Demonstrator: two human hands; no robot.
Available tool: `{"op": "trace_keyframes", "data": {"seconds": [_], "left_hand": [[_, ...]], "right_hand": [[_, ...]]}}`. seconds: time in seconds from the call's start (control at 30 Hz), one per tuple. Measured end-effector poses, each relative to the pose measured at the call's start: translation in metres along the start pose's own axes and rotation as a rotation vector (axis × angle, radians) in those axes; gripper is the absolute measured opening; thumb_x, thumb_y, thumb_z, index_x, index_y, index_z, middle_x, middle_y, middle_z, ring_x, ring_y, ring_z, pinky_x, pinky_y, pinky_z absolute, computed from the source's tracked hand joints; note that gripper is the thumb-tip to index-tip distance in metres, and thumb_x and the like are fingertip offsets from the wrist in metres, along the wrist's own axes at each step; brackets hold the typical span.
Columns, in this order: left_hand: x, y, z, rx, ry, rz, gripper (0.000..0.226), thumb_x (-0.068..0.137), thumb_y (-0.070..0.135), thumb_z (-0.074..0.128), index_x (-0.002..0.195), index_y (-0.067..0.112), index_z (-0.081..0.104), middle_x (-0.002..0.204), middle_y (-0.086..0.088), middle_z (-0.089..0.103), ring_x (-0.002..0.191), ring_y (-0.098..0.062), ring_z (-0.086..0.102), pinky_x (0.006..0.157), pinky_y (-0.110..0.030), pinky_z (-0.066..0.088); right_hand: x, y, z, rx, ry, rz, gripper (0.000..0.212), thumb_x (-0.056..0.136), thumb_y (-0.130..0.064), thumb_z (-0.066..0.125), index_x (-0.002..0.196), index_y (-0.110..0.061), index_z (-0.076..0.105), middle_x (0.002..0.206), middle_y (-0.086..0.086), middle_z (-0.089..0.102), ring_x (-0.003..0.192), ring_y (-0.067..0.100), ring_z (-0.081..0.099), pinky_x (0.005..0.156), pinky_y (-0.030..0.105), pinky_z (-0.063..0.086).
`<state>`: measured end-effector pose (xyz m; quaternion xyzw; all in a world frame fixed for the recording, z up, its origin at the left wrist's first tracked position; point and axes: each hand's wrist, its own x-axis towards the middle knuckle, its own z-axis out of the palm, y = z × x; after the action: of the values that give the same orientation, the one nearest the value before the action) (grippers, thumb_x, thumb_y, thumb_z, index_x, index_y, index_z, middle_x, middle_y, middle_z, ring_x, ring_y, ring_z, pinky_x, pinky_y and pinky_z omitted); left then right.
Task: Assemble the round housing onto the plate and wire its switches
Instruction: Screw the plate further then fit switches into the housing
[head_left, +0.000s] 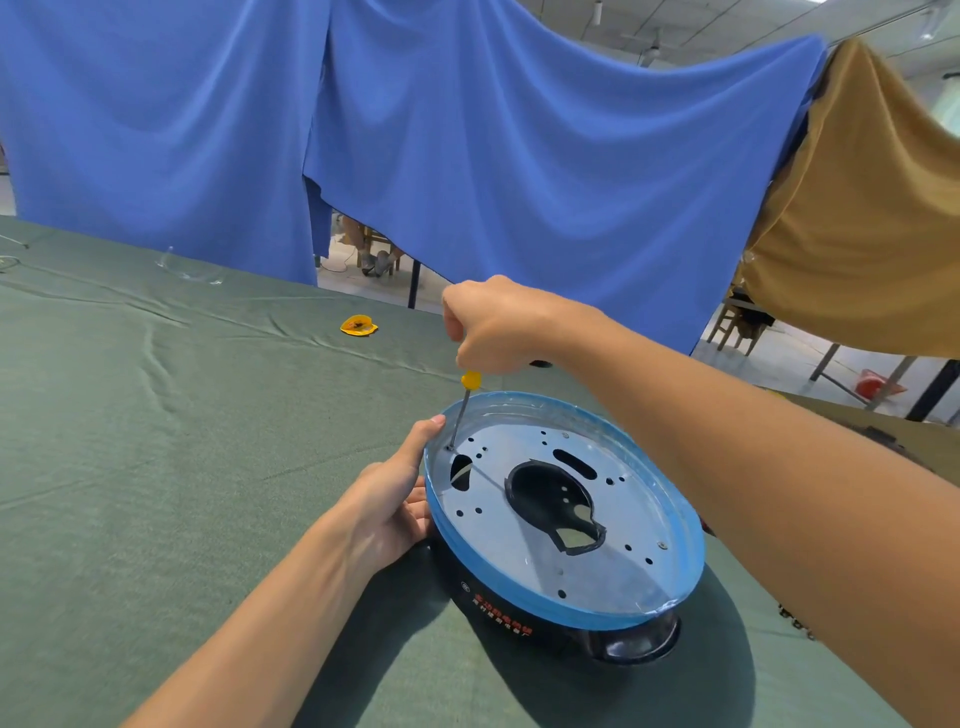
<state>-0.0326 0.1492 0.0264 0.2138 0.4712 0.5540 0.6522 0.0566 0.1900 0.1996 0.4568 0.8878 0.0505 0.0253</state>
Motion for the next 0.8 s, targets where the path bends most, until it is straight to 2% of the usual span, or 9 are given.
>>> {"op": "trace_keyframes", "data": {"seconds": [0.13, 0.2, 0.27, 0.37, 0.5, 0.57, 0.63, 0.7, 0.8], "left_hand": [[0.0, -0.001, 0.0, 0.002, -0.001, 0.005, 0.062, 0.08, 0.049, 0.074, 0.118, 0.0, 0.066, 0.093, -0.016, 0.074, 0.074, -0.028, 0.068, 0.069, -0.038, 0.057], [0.001, -0.001, 0.0, -0.002, -0.004, 0.007, 0.062, 0.08, 0.048, 0.074, 0.119, 0.0, 0.065, 0.095, -0.017, 0.074, 0.074, -0.029, 0.069, 0.07, -0.038, 0.057], [0.001, -0.001, 0.0, 0.0, -0.008, 0.005, 0.062, 0.08, 0.048, 0.074, 0.12, 0.0, 0.065, 0.099, -0.018, 0.074, 0.078, -0.03, 0.07, 0.073, -0.04, 0.058], [0.001, 0.0, -0.001, 0.003, -0.011, 0.004, 0.06, 0.079, 0.048, 0.075, 0.116, 0.002, 0.067, 0.098, -0.017, 0.075, 0.075, -0.029, 0.072, 0.069, -0.038, 0.059], [0.002, -0.001, -0.002, 0.011, -0.014, 0.005, 0.062, 0.079, 0.049, 0.075, 0.118, 0.001, 0.066, 0.098, -0.018, 0.075, 0.077, -0.03, 0.071, 0.07, -0.04, 0.057], [0.003, -0.001, -0.002, 0.01, -0.012, 0.005, 0.063, 0.079, 0.049, 0.075, 0.118, 0.001, 0.066, 0.102, -0.019, 0.075, 0.079, -0.03, 0.071, 0.071, -0.04, 0.058], [0.003, -0.001, -0.002, 0.007, -0.015, 0.003, 0.063, 0.079, 0.049, 0.075, 0.118, 0.001, 0.066, 0.101, -0.018, 0.075, 0.078, -0.029, 0.072, 0.068, -0.039, 0.058], [0.002, -0.001, -0.002, 0.008, -0.013, 0.006, 0.063, 0.079, 0.049, 0.075, 0.118, 0.001, 0.066, 0.101, -0.017, 0.075, 0.077, -0.029, 0.073, 0.067, -0.038, 0.057], [0.002, -0.001, -0.002, 0.011, -0.013, 0.008, 0.061, 0.081, 0.049, 0.074, 0.118, 0.002, 0.066, 0.098, -0.017, 0.075, 0.076, -0.029, 0.072, 0.066, -0.037, 0.058]], "right_hand": [[0.002, -0.004, 0.002, -0.041, 0.018, 0.045, 0.011, 0.08, -0.004, 0.044, 0.078, -0.01, 0.052, 0.072, 0.007, 0.054, 0.059, 0.021, 0.048, 0.047, 0.023, 0.031], [0.005, -0.004, 0.005, -0.069, 0.051, 0.084, 0.016, 0.081, -0.003, 0.044, 0.068, -0.012, 0.042, 0.068, 0.006, 0.047, 0.055, 0.021, 0.043, 0.047, 0.025, 0.029], [0.008, -0.001, 0.01, -0.101, 0.092, 0.115, 0.027, 0.089, -0.01, 0.05, 0.067, -0.014, 0.035, 0.072, 0.004, 0.039, 0.057, 0.018, 0.036, 0.05, 0.028, 0.027], [0.01, -0.001, 0.012, -0.071, 0.037, 0.108, 0.041, 0.094, -0.041, 0.057, 0.068, -0.016, 0.038, 0.072, 0.001, 0.042, 0.059, 0.016, 0.04, 0.05, 0.027, 0.03], [0.006, -0.001, 0.001, 0.117, -0.09, 0.049, 0.017, 0.084, -0.025, 0.062, 0.086, -0.009, 0.058, 0.063, 0.002, 0.046, 0.046, 0.016, 0.04, 0.036, 0.012, 0.028], [0.006, 0.0, 0.0, 0.208, -0.061, 0.053, 0.026, 0.083, -0.013, 0.06, 0.108, -0.003, 0.061, 0.067, 0.005, 0.054, 0.045, 0.016, 0.045, 0.034, 0.01, 0.03], [0.008, 0.0, 0.004, 0.156, 0.055, 0.016, 0.019, 0.084, -0.007, 0.056, 0.103, -0.005, 0.059, 0.078, 0.01, 0.061, 0.053, 0.019, 0.05, 0.038, 0.016, 0.035], [0.01, -0.002, 0.013, 0.043, 0.184, 0.007, 0.007, 0.09, -0.009, 0.053, 0.086, -0.011, 0.048, 0.082, 0.009, 0.049, 0.061, 0.02, 0.046, 0.047, 0.026, 0.033], [0.01, -0.003, 0.021, -0.071, 0.19, 0.047, 0.032, 0.099, -0.028, 0.051, 0.075, -0.013, 0.036, 0.076, 0.002, 0.036, 0.076, 0.027, 0.044, 0.059, 0.034, 0.034]]}}
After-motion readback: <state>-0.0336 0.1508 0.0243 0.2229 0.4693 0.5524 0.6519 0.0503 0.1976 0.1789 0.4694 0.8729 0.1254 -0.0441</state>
